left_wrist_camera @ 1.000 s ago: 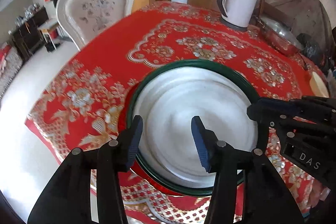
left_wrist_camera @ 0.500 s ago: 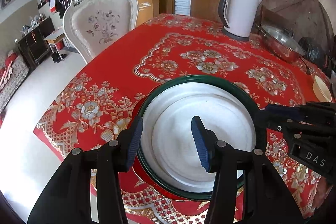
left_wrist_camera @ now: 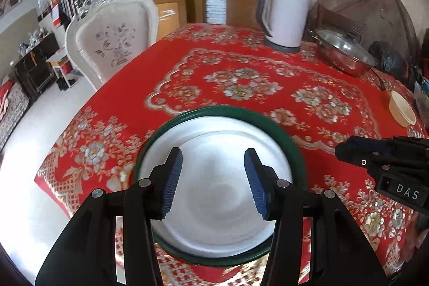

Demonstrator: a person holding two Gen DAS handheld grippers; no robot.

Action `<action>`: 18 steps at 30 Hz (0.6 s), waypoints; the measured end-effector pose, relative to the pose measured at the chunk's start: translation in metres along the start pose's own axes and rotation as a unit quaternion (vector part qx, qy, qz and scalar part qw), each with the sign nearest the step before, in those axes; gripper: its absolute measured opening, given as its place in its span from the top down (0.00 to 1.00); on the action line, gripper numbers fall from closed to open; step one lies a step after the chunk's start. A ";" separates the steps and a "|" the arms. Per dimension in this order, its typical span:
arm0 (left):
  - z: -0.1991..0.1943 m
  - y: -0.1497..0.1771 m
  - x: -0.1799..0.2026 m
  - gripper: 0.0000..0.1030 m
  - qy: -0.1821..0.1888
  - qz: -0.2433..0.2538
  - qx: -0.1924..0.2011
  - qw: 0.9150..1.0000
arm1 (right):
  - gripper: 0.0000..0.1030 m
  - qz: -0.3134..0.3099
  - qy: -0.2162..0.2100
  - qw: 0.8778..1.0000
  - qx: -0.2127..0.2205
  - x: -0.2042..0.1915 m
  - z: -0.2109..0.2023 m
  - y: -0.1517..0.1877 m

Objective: Organize plates and bowls
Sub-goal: 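Set the white plate into the stack and open both tools, then withdraw both tools and move them to the cream plastic bowl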

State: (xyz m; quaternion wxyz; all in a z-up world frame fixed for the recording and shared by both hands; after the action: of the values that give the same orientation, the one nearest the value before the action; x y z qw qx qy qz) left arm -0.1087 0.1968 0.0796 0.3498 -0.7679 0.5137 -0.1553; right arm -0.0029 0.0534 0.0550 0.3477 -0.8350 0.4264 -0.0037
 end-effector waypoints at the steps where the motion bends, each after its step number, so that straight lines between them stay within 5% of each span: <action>1: -0.001 -0.002 0.006 0.53 0.004 0.004 0.001 1.000 | 0.76 0.004 0.001 1.000 0.003 0.005 -0.003 0.001; 18: 0.002 -0.016 0.139 0.53 0.062 0.088 0.006 0.994 | 0.76 0.103 0.052 0.993 0.040 0.115 -0.068 0.036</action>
State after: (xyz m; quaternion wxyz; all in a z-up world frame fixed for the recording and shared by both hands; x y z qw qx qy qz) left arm -0.0374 0.0768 0.0726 0.3339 -0.7066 0.5990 -0.1742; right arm 0.0245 -0.0821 0.0524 0.3569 -0.7709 0.5268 -0.0284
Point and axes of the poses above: each gripper's, at about its wrist camera, not at the fingertips, and z roughly the way its jaws point, x to its right, y to its underside, the point moved 3 cm from there along z, roughly the way its jaws point, and after that the axes turned 9 degrees about -y, right-handed, at the moved point
